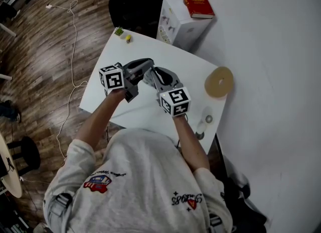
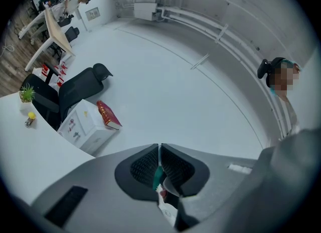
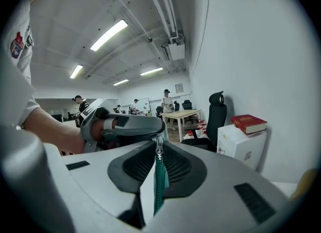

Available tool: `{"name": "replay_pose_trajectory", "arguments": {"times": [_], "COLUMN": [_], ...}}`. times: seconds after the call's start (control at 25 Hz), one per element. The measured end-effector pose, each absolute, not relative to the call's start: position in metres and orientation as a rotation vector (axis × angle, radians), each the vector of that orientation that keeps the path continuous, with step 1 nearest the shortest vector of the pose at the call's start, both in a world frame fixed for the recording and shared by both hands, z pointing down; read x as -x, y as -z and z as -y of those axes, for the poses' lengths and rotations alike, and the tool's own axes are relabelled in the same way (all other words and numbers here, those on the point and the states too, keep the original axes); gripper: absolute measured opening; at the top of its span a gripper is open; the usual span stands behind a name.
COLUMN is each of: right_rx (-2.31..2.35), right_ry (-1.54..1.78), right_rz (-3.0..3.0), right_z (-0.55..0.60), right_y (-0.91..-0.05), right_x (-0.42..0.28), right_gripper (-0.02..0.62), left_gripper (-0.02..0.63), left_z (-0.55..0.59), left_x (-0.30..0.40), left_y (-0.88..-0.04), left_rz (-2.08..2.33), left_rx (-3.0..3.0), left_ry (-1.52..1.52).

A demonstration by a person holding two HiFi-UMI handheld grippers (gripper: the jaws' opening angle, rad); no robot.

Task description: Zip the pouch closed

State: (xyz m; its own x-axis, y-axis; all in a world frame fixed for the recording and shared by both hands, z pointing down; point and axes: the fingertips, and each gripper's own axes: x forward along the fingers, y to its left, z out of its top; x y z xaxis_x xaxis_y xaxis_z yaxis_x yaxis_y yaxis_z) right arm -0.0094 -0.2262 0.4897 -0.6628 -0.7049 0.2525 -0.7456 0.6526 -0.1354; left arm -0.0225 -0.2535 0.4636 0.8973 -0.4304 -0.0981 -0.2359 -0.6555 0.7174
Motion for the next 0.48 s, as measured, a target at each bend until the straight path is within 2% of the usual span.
{"name": "replay_pose_trajectory", "arguments": {"times": [0.48], "right_rx": [-1.168], "right_ry": [-0.322], "right_rz": [2.666], "right_z": [0.2259], "right_y": [-0.4952], "right_x": [0.0102], "right_gripper": [0.043], "left_gripper": [0.018], "left_z": [0.2579], "left_x": [0.027], "left_y": [-0.4711], "left_rz": [0.489], "left_rx": [-2.305], "left_ry": [0.303]}}
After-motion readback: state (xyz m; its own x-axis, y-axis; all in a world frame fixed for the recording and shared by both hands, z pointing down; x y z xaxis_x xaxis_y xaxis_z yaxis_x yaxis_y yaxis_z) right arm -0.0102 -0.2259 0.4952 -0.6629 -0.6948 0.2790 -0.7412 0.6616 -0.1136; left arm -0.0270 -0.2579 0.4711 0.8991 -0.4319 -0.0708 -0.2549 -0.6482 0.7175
